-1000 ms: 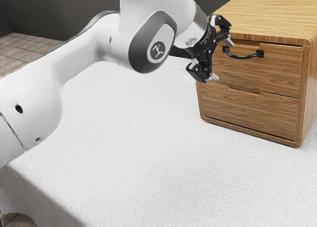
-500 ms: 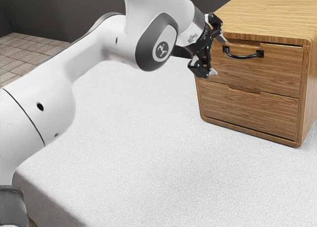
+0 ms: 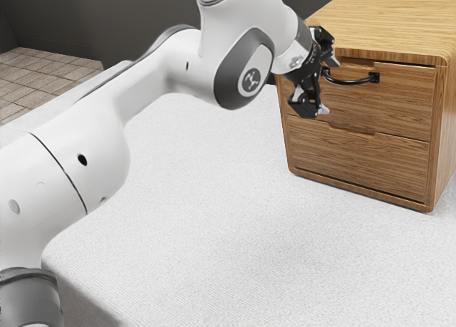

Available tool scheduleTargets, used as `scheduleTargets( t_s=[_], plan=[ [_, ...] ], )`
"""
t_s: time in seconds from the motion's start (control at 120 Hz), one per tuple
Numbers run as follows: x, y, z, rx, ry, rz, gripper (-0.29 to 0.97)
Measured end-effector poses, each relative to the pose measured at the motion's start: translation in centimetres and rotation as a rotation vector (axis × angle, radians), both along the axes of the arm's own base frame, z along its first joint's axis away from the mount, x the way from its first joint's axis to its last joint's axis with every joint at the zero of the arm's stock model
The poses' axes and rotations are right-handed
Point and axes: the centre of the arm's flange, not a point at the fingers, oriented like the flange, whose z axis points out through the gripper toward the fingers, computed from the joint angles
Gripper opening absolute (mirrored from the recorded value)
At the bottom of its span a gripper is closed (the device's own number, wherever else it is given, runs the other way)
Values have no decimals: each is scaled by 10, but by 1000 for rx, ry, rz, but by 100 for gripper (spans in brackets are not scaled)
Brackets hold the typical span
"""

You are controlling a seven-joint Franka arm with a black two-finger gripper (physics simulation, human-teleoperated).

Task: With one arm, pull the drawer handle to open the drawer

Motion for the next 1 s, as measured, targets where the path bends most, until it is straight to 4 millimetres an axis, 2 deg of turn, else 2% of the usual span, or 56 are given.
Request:
scheduleTargets(
  t_s=[0.4,0.7,0.808,1.0],
  plan=[
    [3,-14,-18,-20,29,-3,68],
    [-4,-17,-29,-28,67,1,68],
    [-15,-14,-31,-31,91,3,68],
    [-49,-16,-29,-9,132,-12,68]
  ],
)
